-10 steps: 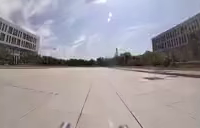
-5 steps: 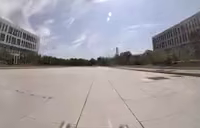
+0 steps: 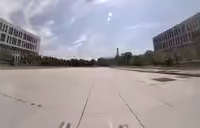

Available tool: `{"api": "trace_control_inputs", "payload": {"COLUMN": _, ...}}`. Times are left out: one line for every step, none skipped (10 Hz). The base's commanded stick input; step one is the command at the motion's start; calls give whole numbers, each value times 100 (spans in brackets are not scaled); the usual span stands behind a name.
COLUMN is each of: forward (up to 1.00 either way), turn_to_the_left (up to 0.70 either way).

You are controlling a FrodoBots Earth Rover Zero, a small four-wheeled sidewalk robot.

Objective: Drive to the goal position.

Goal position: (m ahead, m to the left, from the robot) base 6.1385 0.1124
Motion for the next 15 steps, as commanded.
{"api": "trace_control_inputs", "payload": {"forward": 70, "turn_to_the_left": 0}}
{"api": "trace_control_inputs", "payload": {"forward": 70, "turn_to_the_left": 0}}
{"api": "trace_control_inputs", "payload": {"forward": 70, "turn_to_the_left": 0}}
{"api": "trace_control_inputs", "payload": {"forward": 70, "turn_to_the_left": 0}}
{"api": "trace_control_inputs", "payload": {"forward": 70, "turn_to_the_left": 0}}
{"api": "trace_control_inputs", "payload": {"forward": 70, "turn_to_the_left": 0}}
{"api": "trace_control_inputs", "payload": {"forward": 70, "turn_to_the_left": 0}}
{"api": "trace_control_inputs", "payload": {"forward": 70, "turn_to_the_left": 0}}
{"api": "trace_control_inputs", "payload": {"forward": 70, "turn_to_the_left": 0}}
{"api": "trace_control_inputs", "payload": {"forward": 70, "turn_to_the_left": 0}}
{"api": "trace_control_inputs", "payload": {"forward": 70, "turn_to_the_left": 0}}
{"api": "trace_control_inputs", "payload": {"forward": 70, "turn_to_the_left": 0}}
{"api": "trace_control_inputs", "payload": {"forward": 70, "turn_to_the_left": 0}}
{"api": "trace_control_inputs", "payload": {"forward": 70, "turn_to_the_left": 0}}
{"api": "trace_control_inputs", "payload": {"forward": 70, "turn_to_the_left": 0}}
